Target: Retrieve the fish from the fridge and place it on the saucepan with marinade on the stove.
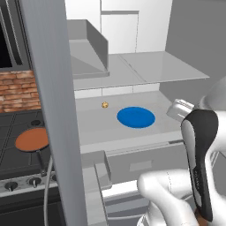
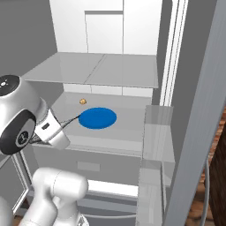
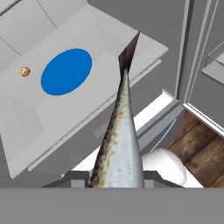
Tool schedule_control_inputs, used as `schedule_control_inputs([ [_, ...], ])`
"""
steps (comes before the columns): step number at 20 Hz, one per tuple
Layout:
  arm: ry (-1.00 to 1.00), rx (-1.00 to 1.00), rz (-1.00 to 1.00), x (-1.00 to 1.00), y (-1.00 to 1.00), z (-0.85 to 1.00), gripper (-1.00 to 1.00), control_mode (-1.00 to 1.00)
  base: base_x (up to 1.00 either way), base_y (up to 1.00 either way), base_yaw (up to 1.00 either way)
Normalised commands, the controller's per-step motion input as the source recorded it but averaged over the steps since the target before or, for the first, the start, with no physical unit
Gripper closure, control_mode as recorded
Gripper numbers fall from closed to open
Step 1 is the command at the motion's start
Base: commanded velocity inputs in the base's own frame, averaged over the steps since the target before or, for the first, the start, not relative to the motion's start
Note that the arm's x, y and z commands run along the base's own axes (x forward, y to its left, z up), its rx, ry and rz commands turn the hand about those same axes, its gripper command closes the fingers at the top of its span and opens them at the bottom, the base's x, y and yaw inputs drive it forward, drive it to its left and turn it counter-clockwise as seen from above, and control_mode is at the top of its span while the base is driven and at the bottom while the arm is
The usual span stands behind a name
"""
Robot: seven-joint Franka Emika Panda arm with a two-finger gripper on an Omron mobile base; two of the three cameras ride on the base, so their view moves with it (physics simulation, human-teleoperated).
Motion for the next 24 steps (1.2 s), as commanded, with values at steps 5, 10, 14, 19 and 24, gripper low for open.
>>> schedule_control_inputs([
  [5, 0.09, 0.00, 0.03, -0.03, 0.01, 0.45, 1.00, -1.00, 0.00, 0.00, 0.00],
  [10, 0.03, 0.00, 0.06, -0.13, 0.00, 0.20, 1.00, -1.00, 0.00, 0.00, 0.00],
  [14, -0.01, 0.00, 0.17, -0.22, 0.00, 0.00, 1.00, -1.00, 0.00, 0.00, 0.00],
  [19, -0.09, 0.00, 0.23, -0.09, 0.00, 0.00, 1.00, -1.00, 0.00, 0.00, 0.00],
  [24, -0.06, -0.03, 0.16, -0.10, 0.00, 0.00, 1.00, -1.00, 0.00, 0.00, 0.00],
])
